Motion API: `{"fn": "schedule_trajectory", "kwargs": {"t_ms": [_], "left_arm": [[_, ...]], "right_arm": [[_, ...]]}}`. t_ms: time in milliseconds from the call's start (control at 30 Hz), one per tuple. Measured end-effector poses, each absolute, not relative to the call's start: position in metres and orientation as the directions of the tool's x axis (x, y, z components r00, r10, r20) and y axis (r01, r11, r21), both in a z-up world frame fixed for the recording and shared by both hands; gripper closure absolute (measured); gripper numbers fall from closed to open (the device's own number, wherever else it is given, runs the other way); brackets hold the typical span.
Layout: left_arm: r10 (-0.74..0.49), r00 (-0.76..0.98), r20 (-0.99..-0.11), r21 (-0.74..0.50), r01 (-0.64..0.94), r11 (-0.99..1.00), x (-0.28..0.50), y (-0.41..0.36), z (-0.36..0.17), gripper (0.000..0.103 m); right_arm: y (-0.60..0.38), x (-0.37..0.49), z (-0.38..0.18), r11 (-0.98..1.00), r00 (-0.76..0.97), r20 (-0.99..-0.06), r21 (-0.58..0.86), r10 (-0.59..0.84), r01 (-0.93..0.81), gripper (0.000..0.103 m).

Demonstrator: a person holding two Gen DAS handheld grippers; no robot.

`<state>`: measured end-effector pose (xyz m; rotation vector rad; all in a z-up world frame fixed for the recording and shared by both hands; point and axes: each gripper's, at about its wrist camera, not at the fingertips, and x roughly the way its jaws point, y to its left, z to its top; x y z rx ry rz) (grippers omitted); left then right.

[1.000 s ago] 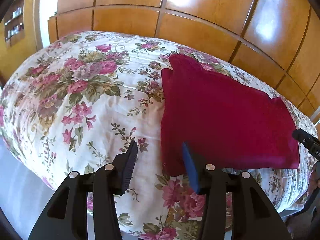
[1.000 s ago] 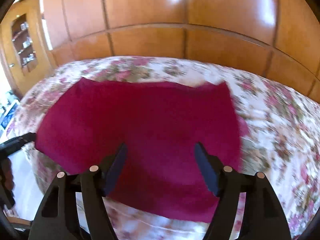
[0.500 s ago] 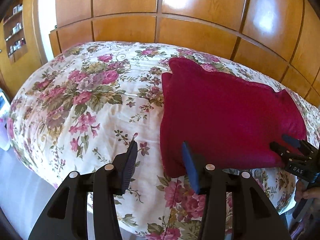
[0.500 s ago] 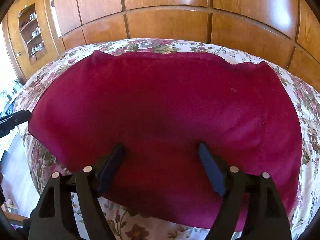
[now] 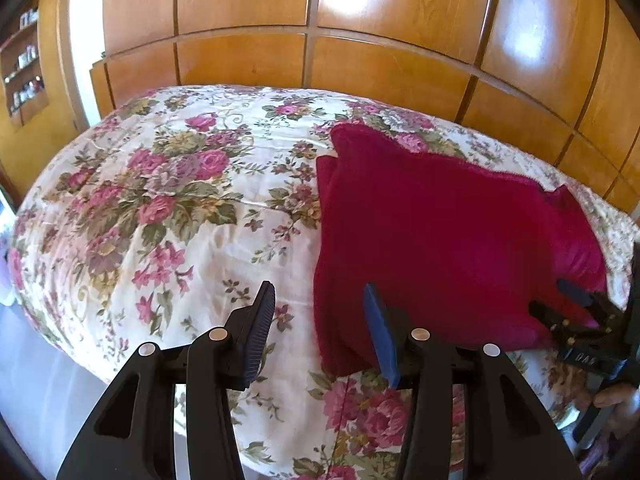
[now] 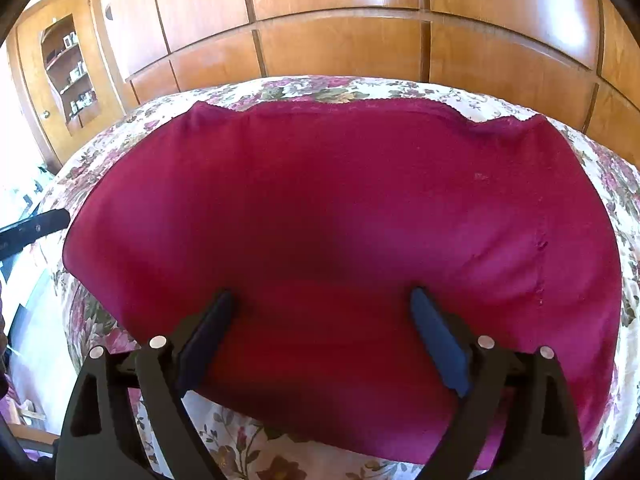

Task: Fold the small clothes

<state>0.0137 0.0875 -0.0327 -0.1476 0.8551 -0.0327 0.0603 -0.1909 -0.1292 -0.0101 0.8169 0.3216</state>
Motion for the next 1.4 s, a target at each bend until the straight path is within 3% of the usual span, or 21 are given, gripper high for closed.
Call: {"fn": "schedule_trajectory", "kwargs": {"t_ms": [333,500,533,567,600,633,800,900,933,1000,1167,1400], "left_arm": [[-0.293,0.632,-0.717,-0.410,-0.042,0.911,0.076,0.121,-0.026,0.058],[-0.330,0.580,-0.745,-0.418,-0.020,0.908,0.122,0.109,-0.039,0.058],[-0.347,0.549,-0.760,-0.426,-0.018,0.904,0.133,0.105,-0.048,0.060],[-0.358,0.532,-0.767,-0.433,-0.017,0.901,0.138,0.104,-0.053,0.070],[-0.366,0.518,-0.774,-0.436,-0.015,0.900,0.143,0.102,-0.058,0.087],[-0.364,0.519,-0.773,-0.433,-0.013,0.901,0.143,0.099,-0.059,0.095],[-0.284,0.688,-0.668,-0.330,0.069,0.942,0.108,0.085,-0.019,0.096],[-0.207,0.606,-0.768,-0.233,0.036,0.972,0.129,0.083,-0.049,0.095],[-0.219,0.546,-0.809,-0.259,0.004,0.966,0.139,0.089,-0.069,0.089],[-0.252,0.557,-0.791,-0.310,-0.009,0.951,0.136,0.099,-0.069,0.085],[-0.334,0.593,-0.733,-0.388,0.039,0.921,0.099,0.127,-0.042,0.085],[-0.427,0.509,-0.747,-0.406,0.159,0.900,0.017,0.139,-0.054,0.085]], "right_arm": [[-0.192,0.055,-0.131,0.947,0.655,-0.698,0.110,0.290,-0.302,0.011],[-0.192,0.055,-0.132,0.946,0.660,-0.693,0.107,0.291,-0.305,0.011],[-0.192,0.054,-0.132,0.946,0.661,-0.692,0.106,0.291,-0.305,0.011],[-0.192,0.054,-0.132,0.946,0.662,-0.691,0.106,0.291,-0.306,0.011],[-0.193,0.053,-0.132,0.946,0.663,-0.690,0.106,0.292,-0.306,0.011],[-0.193,0.053,-0.132,0.946,0.663,-0.689,0.105,0.292,-0.307,0.011],[-0.193,0.051,-0.133,0.945,0.668,-0.685,0.096,0.290,-0.312,0.011],[-0.191,0.050,-0.134,0.945,0.671,-0.683,0.090,0.289,-0.315,0.011],[-0.191,0.050,-0.134,0.945,0.671,-0.683,0.090,0.289,-0.315,0.011],[-0.192,0.049,-0.133,0.945,0.674,-0.680,0.091,0.289,-0.313,0.011],[-0.190,0.045,-0.135,0.947,0.688,-0.670,0.076,0.279,-0.311,0.011],[-0.189,0.044,-0.135,0.948,0.690,-0.668,0.075,0.278,-0.309,0.010]]}}
